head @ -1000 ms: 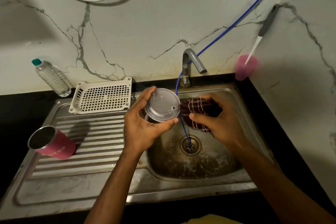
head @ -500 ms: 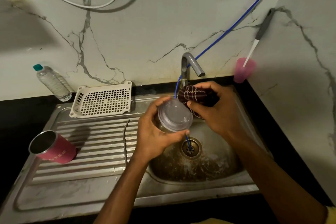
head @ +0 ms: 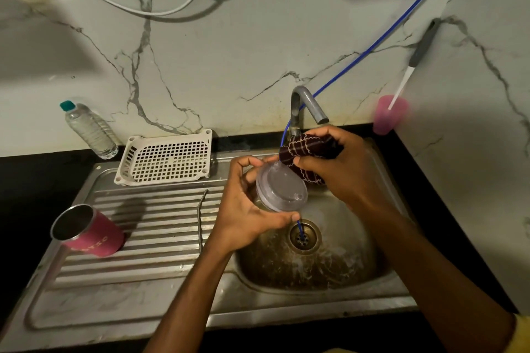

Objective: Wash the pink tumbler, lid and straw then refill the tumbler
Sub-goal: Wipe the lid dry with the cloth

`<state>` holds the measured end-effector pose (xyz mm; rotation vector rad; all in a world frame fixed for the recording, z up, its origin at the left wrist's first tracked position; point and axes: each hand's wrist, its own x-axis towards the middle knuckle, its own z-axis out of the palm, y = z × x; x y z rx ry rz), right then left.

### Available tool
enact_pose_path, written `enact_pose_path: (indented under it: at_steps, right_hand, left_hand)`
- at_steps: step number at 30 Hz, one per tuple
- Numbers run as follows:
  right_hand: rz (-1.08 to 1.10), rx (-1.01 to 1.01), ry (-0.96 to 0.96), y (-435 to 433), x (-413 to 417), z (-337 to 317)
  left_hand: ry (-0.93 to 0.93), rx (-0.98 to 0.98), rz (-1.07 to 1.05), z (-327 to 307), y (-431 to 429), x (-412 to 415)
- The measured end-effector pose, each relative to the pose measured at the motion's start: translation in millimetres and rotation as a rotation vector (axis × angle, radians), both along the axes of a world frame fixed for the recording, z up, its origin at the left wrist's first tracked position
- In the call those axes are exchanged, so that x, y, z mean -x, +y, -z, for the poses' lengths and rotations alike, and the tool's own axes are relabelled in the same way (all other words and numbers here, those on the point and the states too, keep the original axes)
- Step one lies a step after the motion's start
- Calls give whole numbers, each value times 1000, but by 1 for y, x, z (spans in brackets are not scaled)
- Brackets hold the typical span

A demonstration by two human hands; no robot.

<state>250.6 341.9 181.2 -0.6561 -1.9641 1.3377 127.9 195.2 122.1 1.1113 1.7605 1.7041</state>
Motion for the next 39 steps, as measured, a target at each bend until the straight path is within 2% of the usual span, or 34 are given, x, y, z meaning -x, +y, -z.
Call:
enact_pose_path:
  at_steps: [5, 11, 16, 20, 22, 27, 30, 33, 37, 39]
  right_hand:
    - [-65, -207, -26, -3, 6, -2]
    - [-156, -435, 7, -5, 8, -7]
    - [-255, -782, -178, -9, 4, -15]
    - [-401, -892, -283, -12, 0, -22]
    - [-471, -904, -281, -16, -3, -13]
    - [-524, -775, -294, -8, -19, 4]
    - [-569, -739, -340, 6, -35, 9]
    - [-455, -747, -444, 26, -49, 10]
    - [-308, -673, -166, 37, -54, -2]
    - [-258, -638, -87, 28, -49, -3]
  left_hand:
    - [4, 27, -7, -2, -1, 3]
    - [111, 61, -25, -5, 0, 4]
    - [326, 127, 19, -8, -1, 7]
    - [376, 155, 4, -7, -1, 3]
    - [345, 137, 22, -4, -1, 6]
    - [361, 150, 27, 3, -6, 6]
    - [222, 133, -19, 2, -11, 10]
    - [115, 122, -27, -5, -16, 19]
    - [89, 134, -28, -6, -14, 17]
    - [91, 121, -12, -6, -10, 12]
